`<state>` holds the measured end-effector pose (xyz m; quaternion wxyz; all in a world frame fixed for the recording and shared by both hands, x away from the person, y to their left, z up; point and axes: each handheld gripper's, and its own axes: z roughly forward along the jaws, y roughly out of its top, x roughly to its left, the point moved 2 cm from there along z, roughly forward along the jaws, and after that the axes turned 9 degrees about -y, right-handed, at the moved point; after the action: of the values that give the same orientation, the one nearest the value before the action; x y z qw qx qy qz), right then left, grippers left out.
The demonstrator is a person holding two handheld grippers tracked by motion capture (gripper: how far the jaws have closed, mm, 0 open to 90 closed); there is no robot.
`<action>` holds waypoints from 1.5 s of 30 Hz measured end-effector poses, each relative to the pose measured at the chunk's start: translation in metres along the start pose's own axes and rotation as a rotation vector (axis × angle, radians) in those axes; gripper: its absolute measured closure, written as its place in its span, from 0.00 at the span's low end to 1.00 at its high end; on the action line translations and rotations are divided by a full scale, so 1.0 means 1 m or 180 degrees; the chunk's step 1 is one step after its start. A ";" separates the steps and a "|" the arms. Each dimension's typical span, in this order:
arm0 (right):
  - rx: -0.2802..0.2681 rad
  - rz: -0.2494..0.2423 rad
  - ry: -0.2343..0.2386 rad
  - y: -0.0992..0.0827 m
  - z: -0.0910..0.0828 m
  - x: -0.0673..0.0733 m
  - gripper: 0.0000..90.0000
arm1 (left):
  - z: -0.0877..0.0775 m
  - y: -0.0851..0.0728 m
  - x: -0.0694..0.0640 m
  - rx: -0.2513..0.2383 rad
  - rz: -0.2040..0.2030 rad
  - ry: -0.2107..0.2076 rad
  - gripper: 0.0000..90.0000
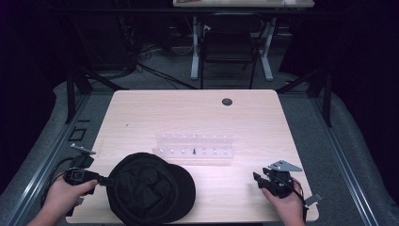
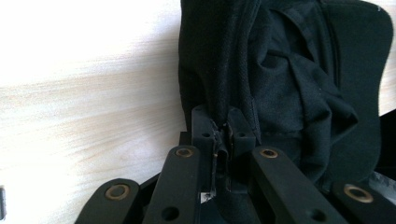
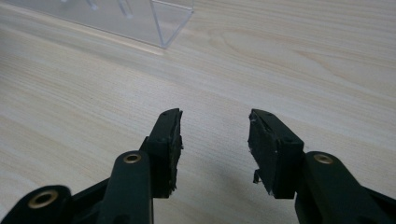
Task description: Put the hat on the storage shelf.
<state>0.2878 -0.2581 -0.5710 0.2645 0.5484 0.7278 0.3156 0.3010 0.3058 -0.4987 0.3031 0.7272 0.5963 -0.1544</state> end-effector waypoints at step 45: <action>0.0003 0.0021 0.0010 0.000 0.000 -0.001 0.60 | -0.039 0.030 -0.072 0.0038 -0.0170 -0.0771 0.95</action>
<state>0.2882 -0.2592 -0.5712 0.2621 0.5503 0.7266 0.3170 0.3070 0.2716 -0.4186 0.3643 0.6889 0.5735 -0.2527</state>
